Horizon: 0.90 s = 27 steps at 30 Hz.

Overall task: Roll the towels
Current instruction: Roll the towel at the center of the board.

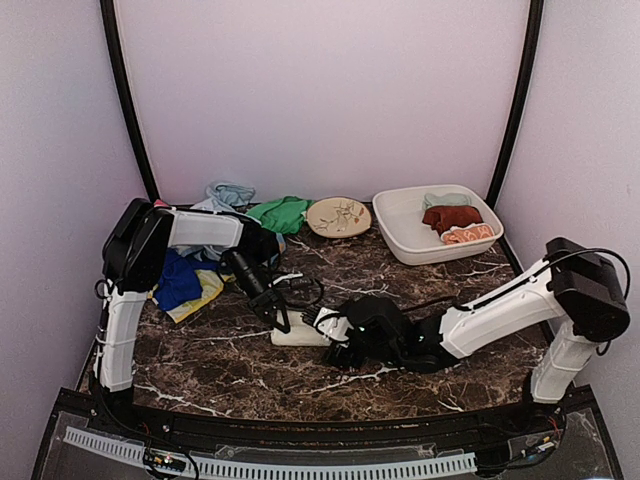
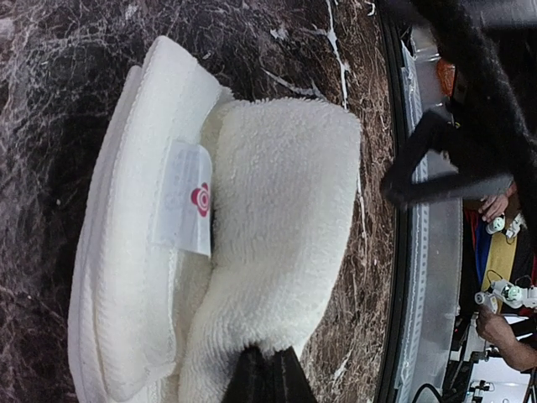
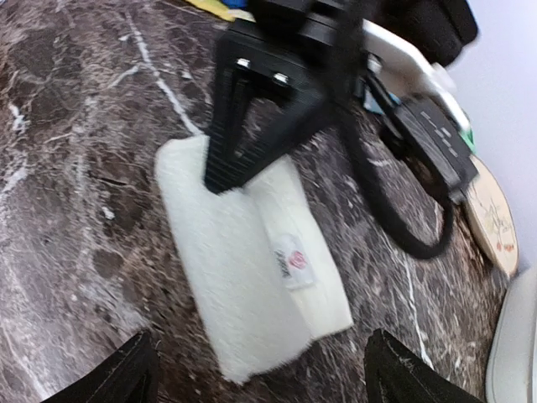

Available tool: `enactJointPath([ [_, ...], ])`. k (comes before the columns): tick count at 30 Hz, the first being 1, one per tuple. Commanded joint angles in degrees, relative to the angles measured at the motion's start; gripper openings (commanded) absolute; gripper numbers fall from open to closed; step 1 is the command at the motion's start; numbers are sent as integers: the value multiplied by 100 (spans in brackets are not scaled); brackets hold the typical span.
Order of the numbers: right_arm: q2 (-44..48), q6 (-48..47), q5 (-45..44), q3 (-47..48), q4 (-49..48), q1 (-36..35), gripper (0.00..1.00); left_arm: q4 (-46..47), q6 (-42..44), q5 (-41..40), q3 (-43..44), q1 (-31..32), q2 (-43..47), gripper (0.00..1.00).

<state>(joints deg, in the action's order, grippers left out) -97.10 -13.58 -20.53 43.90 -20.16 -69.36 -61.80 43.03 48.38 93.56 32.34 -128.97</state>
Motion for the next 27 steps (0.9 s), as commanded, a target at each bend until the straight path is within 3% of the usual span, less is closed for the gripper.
enactJointPath([
  [1, -603, -1070, -152, 643, 293, -386, 82, -148, 6, -691, -53, -73, -360, 2],
  [9, -1568, -1992, -217, 1297, 10, -294, 76, -392, 175, -653, -7, -101, -457, 3],
  [13, -1836, -2009, 121, 1579, 134, -45, 67, -438, 256, -739, 5, -108, -480, 4],
  [17, -2010, -1757, 546, 1778, 499, 170, 51, -422, 314, -653, 39, -139, -470, 8],
  [22, -2032, -1150, 1101, 1722, 920, 408, 20, -198, 220, -179, -45, -446, -281, 25],
  [27, -2056, -518, 1705, 1677, 1140, 535, 8, 151, 344, 104, -468, -814, 435, 28],
])
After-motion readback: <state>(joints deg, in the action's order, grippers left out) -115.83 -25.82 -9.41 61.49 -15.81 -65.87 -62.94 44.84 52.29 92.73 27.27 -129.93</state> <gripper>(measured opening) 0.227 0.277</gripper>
